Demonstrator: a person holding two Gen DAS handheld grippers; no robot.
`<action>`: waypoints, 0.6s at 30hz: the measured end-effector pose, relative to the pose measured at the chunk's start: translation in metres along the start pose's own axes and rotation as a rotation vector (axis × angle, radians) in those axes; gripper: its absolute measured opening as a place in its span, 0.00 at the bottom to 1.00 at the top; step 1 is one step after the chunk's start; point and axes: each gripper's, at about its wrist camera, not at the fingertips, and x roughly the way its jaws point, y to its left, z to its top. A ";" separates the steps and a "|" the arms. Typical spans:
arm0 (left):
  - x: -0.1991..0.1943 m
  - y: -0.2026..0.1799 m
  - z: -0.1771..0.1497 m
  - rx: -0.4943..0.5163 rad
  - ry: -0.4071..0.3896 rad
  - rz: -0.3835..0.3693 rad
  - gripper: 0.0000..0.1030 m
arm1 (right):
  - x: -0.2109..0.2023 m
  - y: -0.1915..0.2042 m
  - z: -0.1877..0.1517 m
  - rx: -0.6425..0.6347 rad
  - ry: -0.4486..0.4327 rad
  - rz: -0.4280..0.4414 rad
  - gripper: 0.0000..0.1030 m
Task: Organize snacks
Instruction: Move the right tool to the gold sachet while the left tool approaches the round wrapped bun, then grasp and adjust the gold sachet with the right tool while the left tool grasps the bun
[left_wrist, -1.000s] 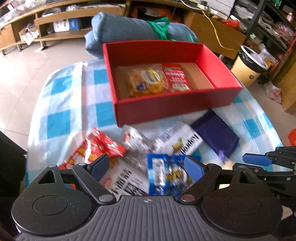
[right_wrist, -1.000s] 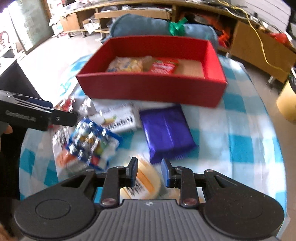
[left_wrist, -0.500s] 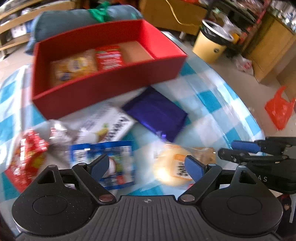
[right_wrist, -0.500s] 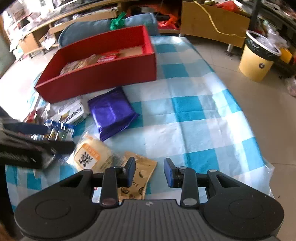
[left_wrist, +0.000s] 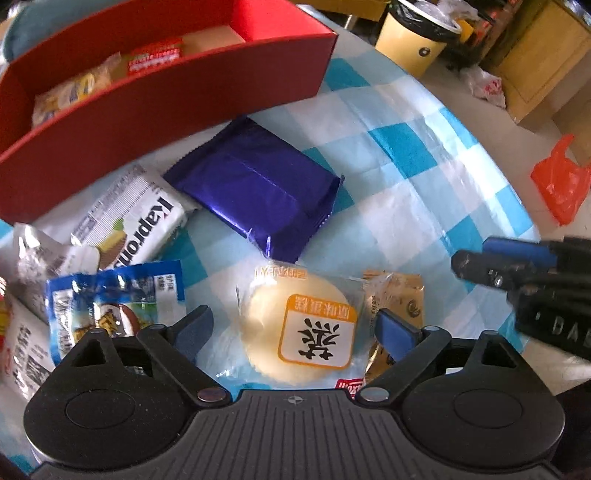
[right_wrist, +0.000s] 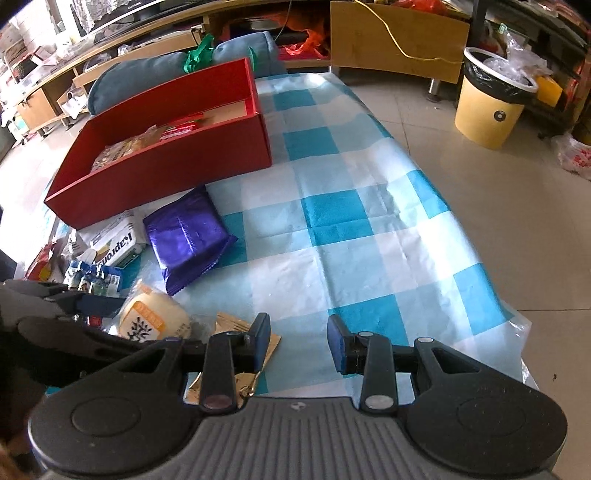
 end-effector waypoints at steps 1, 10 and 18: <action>-0.002 0.001 -0.002 0.002 -0.001 0.001 0.89 | 0.000 0.000 0.000 0.000 0.003 -0.001 0.29; -0.025 0.023 -0.015 -0.073 -0.009 -0.006 0.70 | 0.018 0.012 -0.007 0.013 0.082 0.060 0.29; -0.029 0.030 -0.022 -0.084 -0.010 -0.019 0.69 | 0.035 0.039 -0.010 0.008 0.127 0.087 0.30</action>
